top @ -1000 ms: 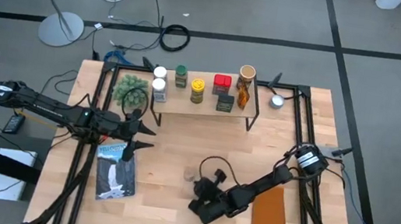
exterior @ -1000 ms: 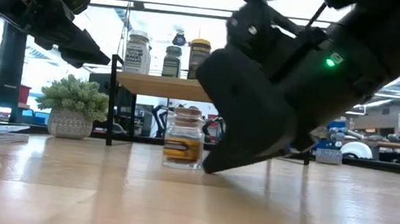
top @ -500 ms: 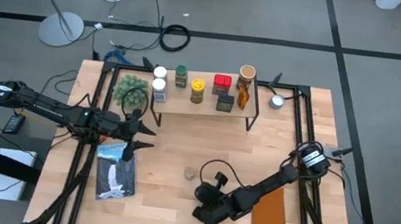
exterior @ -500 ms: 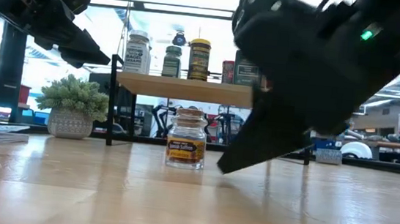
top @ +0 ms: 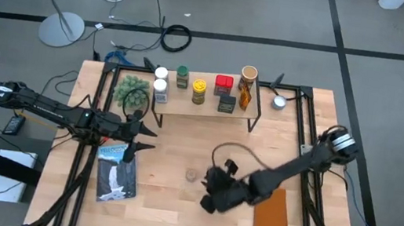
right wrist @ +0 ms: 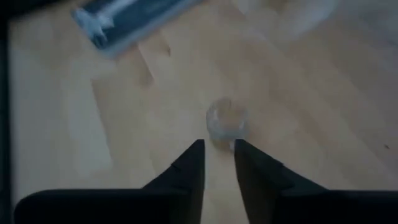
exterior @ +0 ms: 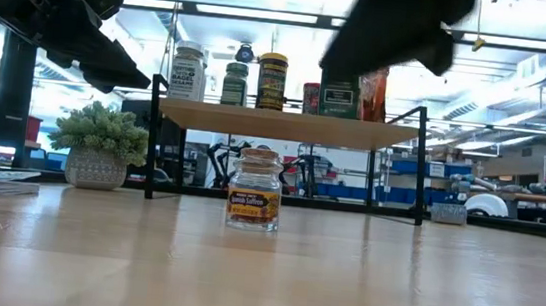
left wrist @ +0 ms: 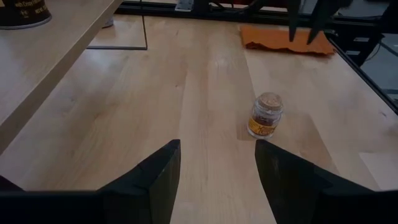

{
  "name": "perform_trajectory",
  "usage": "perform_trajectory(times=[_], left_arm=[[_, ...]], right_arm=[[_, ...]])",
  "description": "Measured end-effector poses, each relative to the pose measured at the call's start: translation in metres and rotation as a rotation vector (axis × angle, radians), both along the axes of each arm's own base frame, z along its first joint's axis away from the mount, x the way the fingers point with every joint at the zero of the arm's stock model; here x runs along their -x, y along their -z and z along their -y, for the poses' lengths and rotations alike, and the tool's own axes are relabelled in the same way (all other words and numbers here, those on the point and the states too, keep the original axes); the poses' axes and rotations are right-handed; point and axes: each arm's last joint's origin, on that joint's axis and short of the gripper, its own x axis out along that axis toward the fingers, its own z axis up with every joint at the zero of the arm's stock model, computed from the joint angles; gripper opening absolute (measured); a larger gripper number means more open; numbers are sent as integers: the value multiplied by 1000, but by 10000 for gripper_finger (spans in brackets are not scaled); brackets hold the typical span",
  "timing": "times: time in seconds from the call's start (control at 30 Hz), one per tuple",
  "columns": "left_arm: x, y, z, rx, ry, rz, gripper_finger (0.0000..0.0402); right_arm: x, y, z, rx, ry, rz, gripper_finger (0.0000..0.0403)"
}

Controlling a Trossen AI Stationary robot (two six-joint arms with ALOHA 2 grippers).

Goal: Shelf spices
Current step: Put the transparent seasoning bottle on the shelf

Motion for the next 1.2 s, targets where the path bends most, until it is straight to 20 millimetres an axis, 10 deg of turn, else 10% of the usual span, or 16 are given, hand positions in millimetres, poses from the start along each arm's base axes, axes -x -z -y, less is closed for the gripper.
perform_trajectory(times=[0.6, 1.2], left_arm=[[0, 0, 0, -1, 0, -2, 211], [0, 0, 0, -6, 2, -1, 211]], right_arm=[[-46, -47, 83, -15, -209, 248, 158], [-50, -50, 98, 90, -184, 269, 180]])
